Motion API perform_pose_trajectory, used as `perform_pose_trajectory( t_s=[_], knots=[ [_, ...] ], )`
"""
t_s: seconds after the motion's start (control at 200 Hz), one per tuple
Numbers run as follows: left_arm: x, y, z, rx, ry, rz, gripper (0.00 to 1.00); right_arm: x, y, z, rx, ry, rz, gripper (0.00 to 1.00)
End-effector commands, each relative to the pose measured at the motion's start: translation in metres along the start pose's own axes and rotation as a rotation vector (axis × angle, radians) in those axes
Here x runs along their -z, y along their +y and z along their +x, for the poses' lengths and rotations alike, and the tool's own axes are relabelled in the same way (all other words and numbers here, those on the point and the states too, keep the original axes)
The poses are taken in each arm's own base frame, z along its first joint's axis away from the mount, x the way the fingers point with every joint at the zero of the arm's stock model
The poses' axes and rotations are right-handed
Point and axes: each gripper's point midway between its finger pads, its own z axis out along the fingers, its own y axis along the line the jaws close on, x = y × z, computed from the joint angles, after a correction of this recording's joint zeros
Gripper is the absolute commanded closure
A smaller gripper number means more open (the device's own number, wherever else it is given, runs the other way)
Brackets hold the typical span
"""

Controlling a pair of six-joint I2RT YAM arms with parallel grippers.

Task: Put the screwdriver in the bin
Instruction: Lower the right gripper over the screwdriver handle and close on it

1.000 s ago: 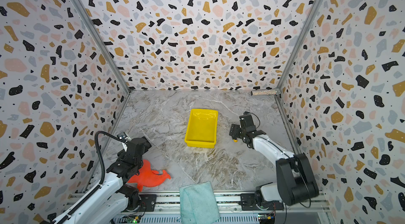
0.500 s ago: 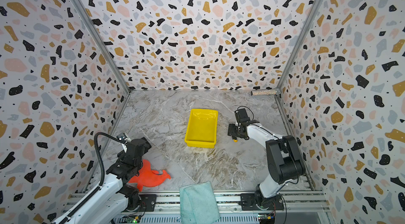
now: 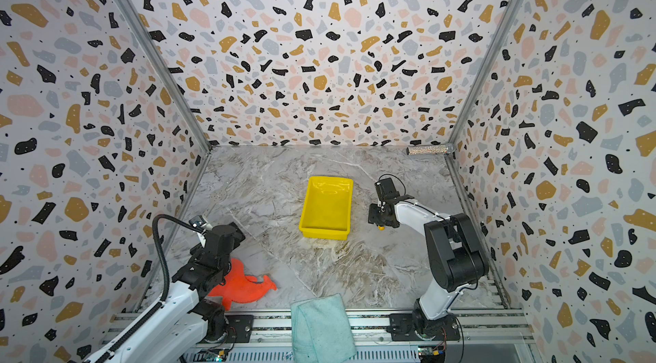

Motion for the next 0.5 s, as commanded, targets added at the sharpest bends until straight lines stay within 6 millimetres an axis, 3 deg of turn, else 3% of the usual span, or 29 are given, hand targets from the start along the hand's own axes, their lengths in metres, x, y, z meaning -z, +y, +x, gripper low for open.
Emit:
perform_pose_trajectory(
  t_s=[0.0, 0.385, 0.496],
  knots=[
    [-0.001, -0.001, -0.002, 0.010, -0.016, 0.004, 0.00, -0.001, -0.007, 0.001, -0.003, -0.002, 0.056, 0.49],
    [-0.002, -0.003, -0.001, 0.006, -0.011, 0.012, 0.00, -0.010, -0.012, 0.006, -0.001, 0.014, 0.084, 0.50],
    [-0.003, -0.002, -0.001, 0.006, -0.011, 0.011, 0.00, -0.010, -0.014, 0.014, -0.012, 0.017, 0.107, 0.59]
  ],
)
